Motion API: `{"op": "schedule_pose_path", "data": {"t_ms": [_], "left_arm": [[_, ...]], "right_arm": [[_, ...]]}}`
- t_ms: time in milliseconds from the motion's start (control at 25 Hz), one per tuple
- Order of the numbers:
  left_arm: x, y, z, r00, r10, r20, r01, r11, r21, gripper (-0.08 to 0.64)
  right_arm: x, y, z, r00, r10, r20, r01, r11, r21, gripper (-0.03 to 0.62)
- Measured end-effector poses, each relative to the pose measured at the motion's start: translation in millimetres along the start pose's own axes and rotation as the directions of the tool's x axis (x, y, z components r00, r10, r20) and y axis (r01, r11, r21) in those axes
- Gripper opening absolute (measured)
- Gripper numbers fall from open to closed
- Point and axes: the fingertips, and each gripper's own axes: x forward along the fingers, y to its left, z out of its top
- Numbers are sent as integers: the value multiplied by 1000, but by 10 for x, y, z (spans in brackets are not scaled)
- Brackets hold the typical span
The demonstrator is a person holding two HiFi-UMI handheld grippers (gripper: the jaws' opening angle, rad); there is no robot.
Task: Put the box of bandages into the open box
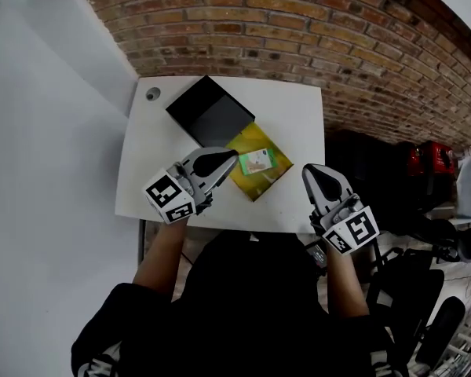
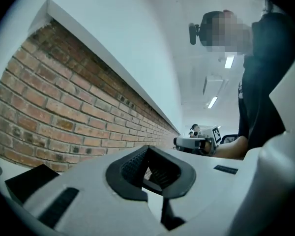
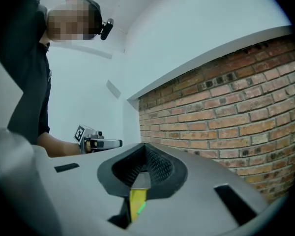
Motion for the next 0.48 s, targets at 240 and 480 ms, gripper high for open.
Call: {"op": "schedule_pose_path", "data": {"t_ms": [240,480], "left_arm": [[-261,-210,274,985,-28,173,35,999,-35,15],[-310,-488,231,989,6,151,-7,1000,5,15]], "right_arm": [[-106,87,87,999,17,31,-17,1000,-2,6],[-289,126,37,997,54,51,-55,998,14,6]]}}
